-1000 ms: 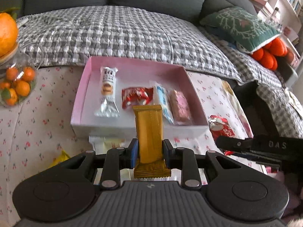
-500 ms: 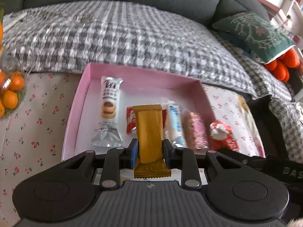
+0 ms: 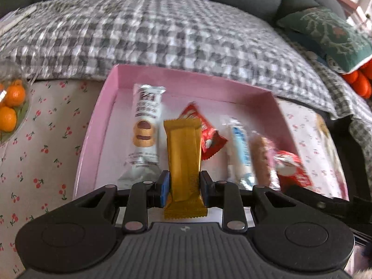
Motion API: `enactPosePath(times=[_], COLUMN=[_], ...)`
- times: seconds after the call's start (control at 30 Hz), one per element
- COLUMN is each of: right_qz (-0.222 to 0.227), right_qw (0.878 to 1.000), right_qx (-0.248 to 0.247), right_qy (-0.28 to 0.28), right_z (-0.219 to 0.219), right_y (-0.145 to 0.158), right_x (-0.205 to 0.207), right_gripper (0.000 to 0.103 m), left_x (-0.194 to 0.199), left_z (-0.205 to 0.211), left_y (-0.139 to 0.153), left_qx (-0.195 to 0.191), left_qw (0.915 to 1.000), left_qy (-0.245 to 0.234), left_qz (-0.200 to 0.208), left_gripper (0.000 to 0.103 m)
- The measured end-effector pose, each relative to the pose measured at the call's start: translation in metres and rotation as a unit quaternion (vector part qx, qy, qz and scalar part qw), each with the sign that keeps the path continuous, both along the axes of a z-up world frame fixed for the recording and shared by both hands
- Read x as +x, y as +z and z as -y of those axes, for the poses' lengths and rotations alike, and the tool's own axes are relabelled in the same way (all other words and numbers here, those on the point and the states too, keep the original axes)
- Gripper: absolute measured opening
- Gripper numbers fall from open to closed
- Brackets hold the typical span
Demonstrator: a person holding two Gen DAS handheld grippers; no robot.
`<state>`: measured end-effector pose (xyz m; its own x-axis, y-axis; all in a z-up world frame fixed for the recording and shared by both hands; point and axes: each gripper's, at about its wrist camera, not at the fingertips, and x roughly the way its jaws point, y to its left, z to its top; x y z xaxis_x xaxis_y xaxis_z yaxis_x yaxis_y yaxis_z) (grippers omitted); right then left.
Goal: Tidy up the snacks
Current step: 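Carry the gold bar and red candy pack into the pink box and open both tools, then withdraw both tools from the box toward the remaining snacks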
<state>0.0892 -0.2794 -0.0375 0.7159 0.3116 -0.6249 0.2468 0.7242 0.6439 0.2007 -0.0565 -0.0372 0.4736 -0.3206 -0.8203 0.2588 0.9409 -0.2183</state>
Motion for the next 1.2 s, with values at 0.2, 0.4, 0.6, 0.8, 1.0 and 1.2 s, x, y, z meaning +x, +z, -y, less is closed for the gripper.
enactPosePath(times=[0.2,0.4,0.6,0.8,1.0,1.2], right_qz=[0.009,0.013,0.022,0.019,0.008,0.001], right_qw=[1.0,1.0,1.0,1.0,1.0,0.999], right_qx=[0.0,0.01,0.007,-0.002,-0.016,-0.033], right_qy=[-0.005,-0.011,-0.008,0.001,0.006,0.012], right_z=[0.004,0.006,0.01,0.013,0.017,0.019], right_y=[0.002,0.007,0.015,0.02,0.024,0.028], right_x=[-0.001,-0.004,-0.01,-0.018,-0.029,-0.042], right_gripper=[0.037,0.065,0.067,0.071,0.078,0.081], left_x=[0.002,-0.004,-0.012,-0.027,-0.045,-0.066], left_z=[-0.007,-0.005,-0.005,-0.013,-0.019,-0.026], left_y=[-0.008,0.0,0.009,0.015,0.025,0.04], left_qx=[-0.017,-0.009,-0.009,-0.012,-0.009,-0.007], left_qw=[0.9998,0.9996,0.9994,0.9995,0.9993,0.999], left_qy=[0.005,0.007,0.002,-0.001,-0.004,-0.007], left_qz=[0.001,0.025,0.033,0.031,0.037,0.044], left_gripper=[0.029,0.055,0.067,0.074,0.084,0.092])
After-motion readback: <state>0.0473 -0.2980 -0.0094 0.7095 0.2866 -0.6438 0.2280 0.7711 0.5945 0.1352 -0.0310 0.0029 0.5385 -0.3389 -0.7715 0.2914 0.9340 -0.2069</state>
